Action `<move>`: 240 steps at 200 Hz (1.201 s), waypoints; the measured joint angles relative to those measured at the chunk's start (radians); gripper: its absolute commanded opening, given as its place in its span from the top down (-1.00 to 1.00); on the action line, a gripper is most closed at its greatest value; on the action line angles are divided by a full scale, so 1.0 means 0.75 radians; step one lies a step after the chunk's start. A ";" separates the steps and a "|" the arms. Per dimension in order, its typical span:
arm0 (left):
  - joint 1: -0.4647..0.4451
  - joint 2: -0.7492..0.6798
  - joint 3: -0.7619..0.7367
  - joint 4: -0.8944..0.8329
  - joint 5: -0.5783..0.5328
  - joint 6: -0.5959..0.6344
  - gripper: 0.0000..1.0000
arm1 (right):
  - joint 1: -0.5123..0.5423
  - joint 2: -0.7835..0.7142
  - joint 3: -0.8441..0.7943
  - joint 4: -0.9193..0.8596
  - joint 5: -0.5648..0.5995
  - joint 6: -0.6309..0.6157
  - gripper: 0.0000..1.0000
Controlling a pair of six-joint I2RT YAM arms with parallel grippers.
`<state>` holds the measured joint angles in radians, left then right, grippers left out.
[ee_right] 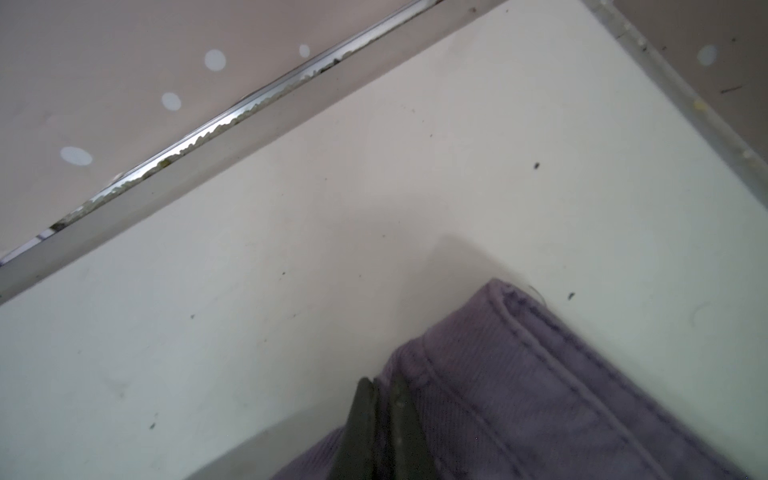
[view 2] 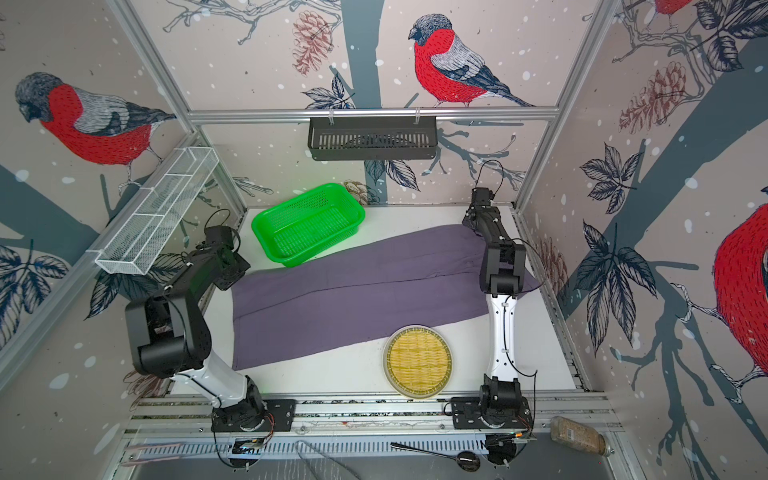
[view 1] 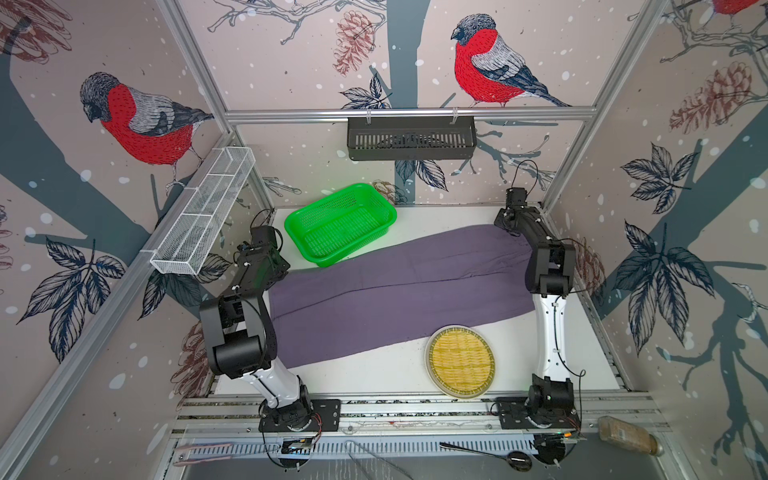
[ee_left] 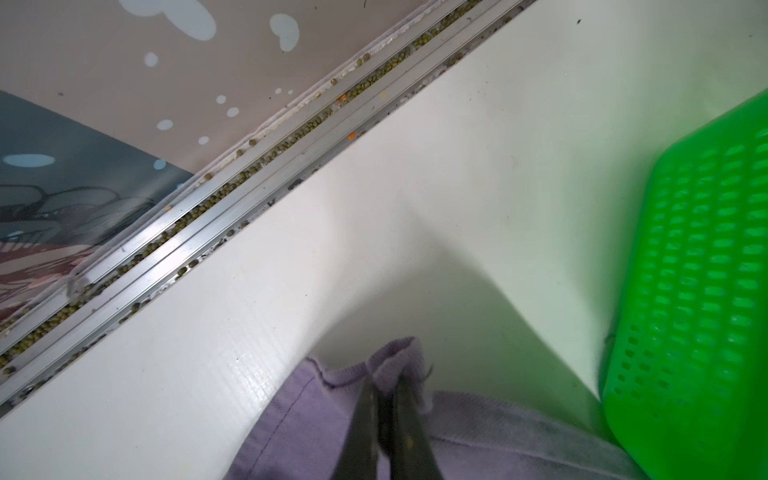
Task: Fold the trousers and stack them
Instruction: 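Pull the hem toward the basket with left gripper while right pulls waistband away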
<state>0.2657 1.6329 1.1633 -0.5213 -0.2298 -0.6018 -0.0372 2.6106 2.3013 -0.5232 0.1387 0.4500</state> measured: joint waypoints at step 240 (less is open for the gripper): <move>-0.003 -0.617 0.033 -0.090 -0.150 -0.013 1.00 | -0.264 -0.882 -0.756 0.285 -0.640 0.214 0.98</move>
<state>0.2634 1.1698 1.1881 -0.5884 -0.3420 -0.6113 -0.2352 1.9488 1.7344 -0.3092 -0.3416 0.6106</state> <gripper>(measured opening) 0.077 0.082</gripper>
